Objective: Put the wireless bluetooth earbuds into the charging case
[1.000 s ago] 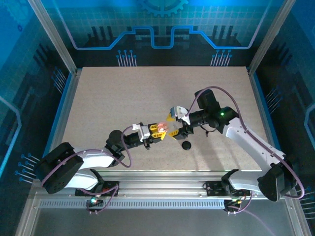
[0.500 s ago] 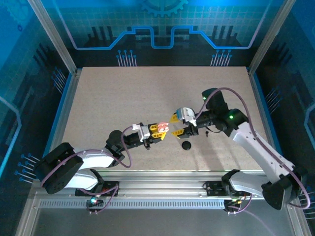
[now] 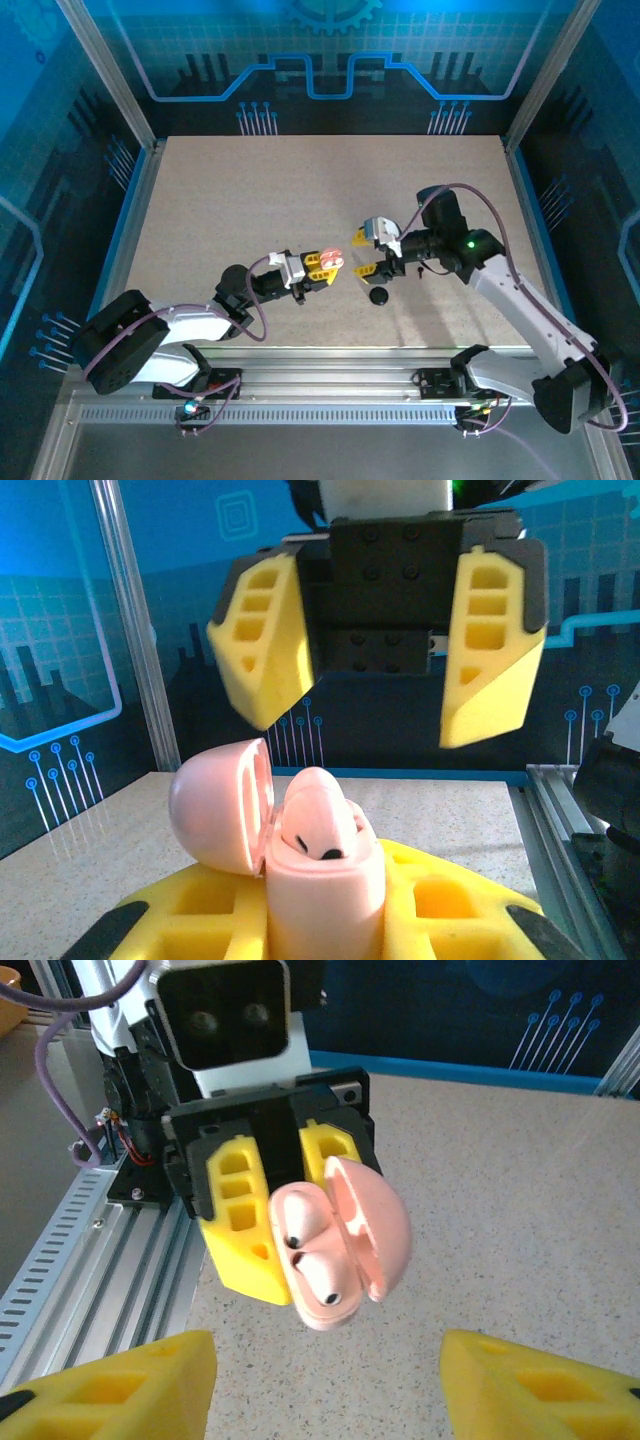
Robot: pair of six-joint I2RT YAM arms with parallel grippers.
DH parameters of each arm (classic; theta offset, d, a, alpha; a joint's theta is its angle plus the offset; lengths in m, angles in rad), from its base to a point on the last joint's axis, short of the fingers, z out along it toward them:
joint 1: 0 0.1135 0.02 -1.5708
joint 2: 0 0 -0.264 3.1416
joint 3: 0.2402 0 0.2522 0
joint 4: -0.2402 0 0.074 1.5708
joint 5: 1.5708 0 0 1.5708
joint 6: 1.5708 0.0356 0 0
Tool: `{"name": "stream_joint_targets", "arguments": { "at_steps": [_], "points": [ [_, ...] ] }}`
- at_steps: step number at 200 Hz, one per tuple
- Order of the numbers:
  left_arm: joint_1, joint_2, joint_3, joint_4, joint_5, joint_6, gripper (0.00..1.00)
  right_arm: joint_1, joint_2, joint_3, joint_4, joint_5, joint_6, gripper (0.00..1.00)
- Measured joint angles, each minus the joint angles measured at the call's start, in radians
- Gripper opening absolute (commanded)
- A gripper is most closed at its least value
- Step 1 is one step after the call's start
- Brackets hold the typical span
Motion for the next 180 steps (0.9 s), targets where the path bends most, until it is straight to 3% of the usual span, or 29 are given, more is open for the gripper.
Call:
{"name": "stream_joint_targets", "arguments": {
  "at_steps": [82,140,180],
  "points": [
    [0.000,0.000,0.000,0.000,0.000,0.000,0.14,0.087,0.151,0.095,-0.046,-0.019,-0.039,0.64],
    [-0.003,0.000,0.000,0.000,0.012,0.000,0.14,0.085,0.163,0.117,-0.090,-0.026,-0.095,0.48],
    [-0.003,0.003,0.000,0.000,0.003,0.000,0.14,0.030,0.033,0.071,-0.089,-0.059,-0.092,0.42]
  ]
}}
